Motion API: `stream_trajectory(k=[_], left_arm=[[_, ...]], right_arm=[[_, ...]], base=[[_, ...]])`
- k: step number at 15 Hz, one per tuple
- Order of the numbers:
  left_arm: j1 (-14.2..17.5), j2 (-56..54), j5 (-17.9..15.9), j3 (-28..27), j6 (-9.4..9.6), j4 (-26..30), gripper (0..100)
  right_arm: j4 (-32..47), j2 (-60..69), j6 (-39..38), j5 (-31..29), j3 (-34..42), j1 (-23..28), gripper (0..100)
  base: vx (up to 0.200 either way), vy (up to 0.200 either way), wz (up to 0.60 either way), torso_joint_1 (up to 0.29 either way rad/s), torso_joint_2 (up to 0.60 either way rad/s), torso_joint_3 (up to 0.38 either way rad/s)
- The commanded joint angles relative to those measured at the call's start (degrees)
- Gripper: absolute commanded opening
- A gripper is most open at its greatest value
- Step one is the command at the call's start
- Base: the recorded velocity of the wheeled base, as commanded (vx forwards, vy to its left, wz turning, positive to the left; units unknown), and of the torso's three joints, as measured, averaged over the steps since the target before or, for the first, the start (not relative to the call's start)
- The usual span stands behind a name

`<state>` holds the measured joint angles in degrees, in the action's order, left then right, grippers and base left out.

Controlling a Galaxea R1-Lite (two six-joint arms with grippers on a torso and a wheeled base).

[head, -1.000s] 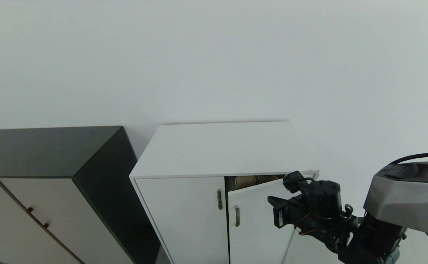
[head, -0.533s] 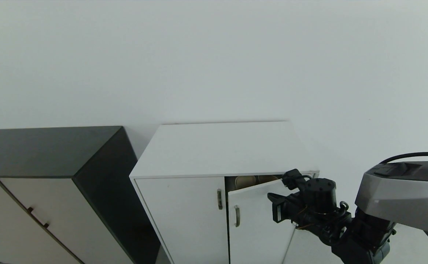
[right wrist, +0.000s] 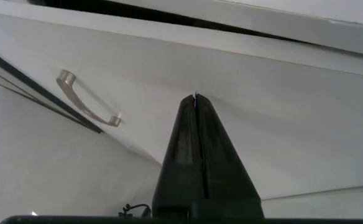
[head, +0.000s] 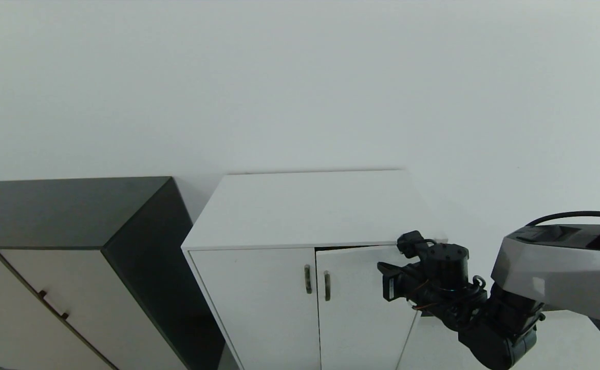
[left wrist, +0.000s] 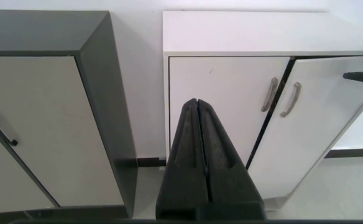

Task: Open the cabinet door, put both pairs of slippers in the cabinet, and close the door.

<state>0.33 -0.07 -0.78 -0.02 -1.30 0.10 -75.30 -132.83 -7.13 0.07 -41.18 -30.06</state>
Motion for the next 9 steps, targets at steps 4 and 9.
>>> stream_trajectory(k=[4,9], left_arm=[[0.02,0.07,-0.01,0.02,-0.01,-0.01,0],[0.02,0.07,-0.01,-0.06,-0.01,-0.01,0]], right_arm=[[-0.02,-0.15,0.01,0.01,-0.57,0.35,0],[0.07,-0.33,0.01,0.01,-1.45,0.53,0]], base=[[0.000,0.000,0.00,0.000,0.00,0.000],[0.000,0.000,0.00,0.000,0.00,0.000]])
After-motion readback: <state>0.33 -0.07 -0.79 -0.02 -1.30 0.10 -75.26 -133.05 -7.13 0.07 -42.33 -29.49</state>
